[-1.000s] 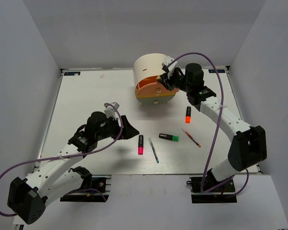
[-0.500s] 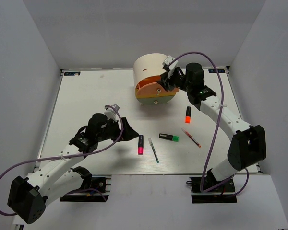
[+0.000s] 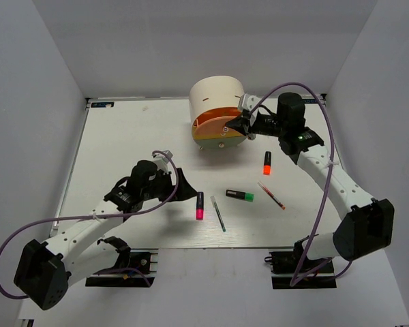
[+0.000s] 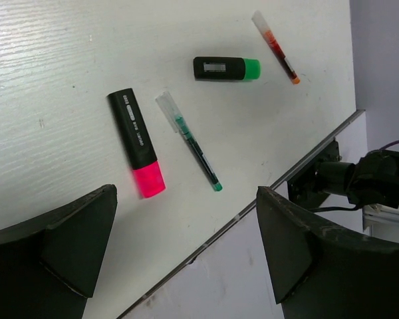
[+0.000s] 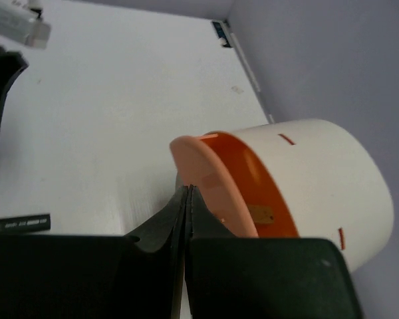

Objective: Sort the stationery into containers
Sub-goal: Close the drawer in the storage box.

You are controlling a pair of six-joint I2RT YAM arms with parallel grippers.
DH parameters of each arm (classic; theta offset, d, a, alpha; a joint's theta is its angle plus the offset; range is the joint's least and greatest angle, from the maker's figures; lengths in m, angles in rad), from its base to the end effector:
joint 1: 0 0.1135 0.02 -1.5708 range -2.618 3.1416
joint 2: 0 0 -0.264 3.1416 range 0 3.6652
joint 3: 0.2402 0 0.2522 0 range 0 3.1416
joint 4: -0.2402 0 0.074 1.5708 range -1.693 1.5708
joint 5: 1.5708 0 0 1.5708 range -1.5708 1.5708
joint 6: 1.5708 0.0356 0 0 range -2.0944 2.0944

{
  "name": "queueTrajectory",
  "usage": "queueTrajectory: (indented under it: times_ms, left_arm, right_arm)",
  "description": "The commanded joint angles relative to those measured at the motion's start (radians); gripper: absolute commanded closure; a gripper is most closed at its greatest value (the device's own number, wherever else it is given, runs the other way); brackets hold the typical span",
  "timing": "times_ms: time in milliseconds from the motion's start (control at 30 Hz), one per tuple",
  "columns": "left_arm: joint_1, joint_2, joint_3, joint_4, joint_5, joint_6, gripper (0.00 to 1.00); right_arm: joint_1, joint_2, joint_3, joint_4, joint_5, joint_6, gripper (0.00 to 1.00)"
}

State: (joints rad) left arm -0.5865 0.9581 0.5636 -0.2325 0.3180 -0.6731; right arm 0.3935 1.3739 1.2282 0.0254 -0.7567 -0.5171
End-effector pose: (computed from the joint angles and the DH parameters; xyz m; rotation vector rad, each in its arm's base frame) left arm 0.1643 -0.1226 0.2275 0.0908 2.3646 -1.0146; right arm 0.2849 0.1447 0.3842 -1.2031 1.1825 0.5441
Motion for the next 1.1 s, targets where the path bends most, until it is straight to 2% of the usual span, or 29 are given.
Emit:
queueTrajectory:
  times_ms: [0, 367, 1067]
  left_arm:
    - [-0.004, 0.03, 0.002, -0.004, -0.033, 0.01, 0.06]
    - [-0.013, 0.087, 0.033, -0.027, -0.08, 0.01, 0.07]
    - [-0.013, 0.165, 0.061, 0.002, -0.099, 0.001, 0.07]
  right_arm:
    - [-0.002, 0.033, 0.005, -0.171, -0.099, -0.161, 1.0]
    - [-0.001, 0.174, 0.09, -0.128, 0.141, -0.143, 1.0]
    - [-0.001, 0.341, 0.22, -0.004, 0.272, -0.078, 1.0]
